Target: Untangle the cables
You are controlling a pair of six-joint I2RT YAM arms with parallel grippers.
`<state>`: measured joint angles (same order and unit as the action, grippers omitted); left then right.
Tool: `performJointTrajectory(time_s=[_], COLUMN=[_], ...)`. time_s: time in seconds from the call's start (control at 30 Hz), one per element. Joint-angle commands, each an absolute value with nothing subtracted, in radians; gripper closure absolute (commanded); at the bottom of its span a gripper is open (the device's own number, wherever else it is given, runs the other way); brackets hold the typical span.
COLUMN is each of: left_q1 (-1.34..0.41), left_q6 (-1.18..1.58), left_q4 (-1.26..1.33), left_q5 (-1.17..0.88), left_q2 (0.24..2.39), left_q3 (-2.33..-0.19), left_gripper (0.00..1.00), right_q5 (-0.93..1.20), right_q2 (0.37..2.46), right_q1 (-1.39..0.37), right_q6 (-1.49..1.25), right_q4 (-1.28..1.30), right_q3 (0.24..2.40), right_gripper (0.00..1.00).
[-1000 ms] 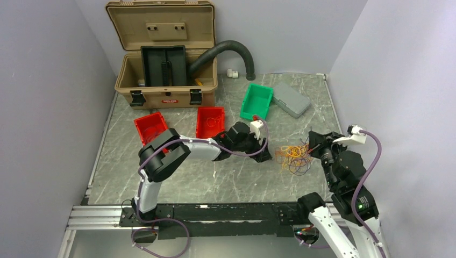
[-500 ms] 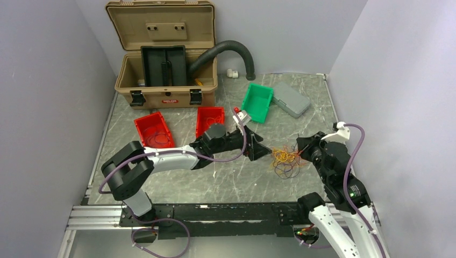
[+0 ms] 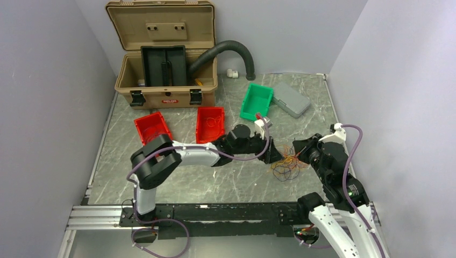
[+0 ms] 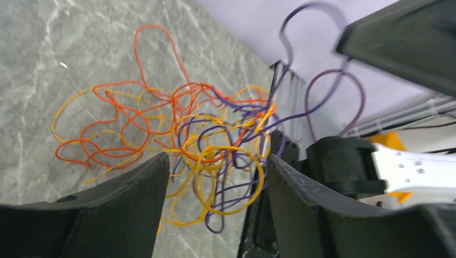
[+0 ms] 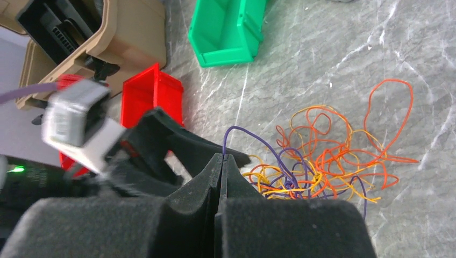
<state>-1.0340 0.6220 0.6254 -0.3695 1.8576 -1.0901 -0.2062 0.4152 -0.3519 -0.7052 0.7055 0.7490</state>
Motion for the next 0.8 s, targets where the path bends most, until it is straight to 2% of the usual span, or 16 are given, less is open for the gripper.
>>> performJointTrajectory(time_s=[0.0,0.07,0.13,0.17,0.37,0.47,0.6,0.77], left_q1=[-1.07,-1.07,-1.062,-1.054,-0.924,-0.908,-0.908,-0.911], left_q6=[0.632,0.65,0.651,0.646,0.617,0.549,0.523,0.475], left_q4=[0.575,0.597,0.632,0.628,0.612,0.521,0.416,0.305], left_q5=[-0.398,-0.4,-0.401,-0.393,-0.359,-0.318,-0.285,-0.278], left_q2=[1.935,1.946,1.936,1.924,1.731,1.613,1.489,1.355], left_q3=[-1.168,-1.151,-1.115,-1.094,-0.805,-0.727,-0.678,-0.665], left_gripper=[0.43,0.62,0.94,1.0,1.0,1.0,1.0,1.0], right_q5=[-0.194,-0.208,-0.235,-0.265,-0.598,-0.718,-0.79,-0.776], right_q2=[0.412,0.406,0.398,0.396,0.412,0.409,0.394,0.411], right_q1=[-0.35,-0.35,-0.35,-0.35,-0.35,-0.349,-0.35,-0.351], right_q6=[-0.728,-0.729,-0.725,-0.72,-0.684,-0.684,-0.661,-0.638], right_q4=[0.69,0.7,0.717,0.731,0.916,0.955,0.943,0.935], right_q3=[0.802,0.814,0.829,0.84,0.982,1.018,1.036,1.031], right_gripper=[1.0,1.0,1.0,1.0,1.0,1.0,1.0,1.0])
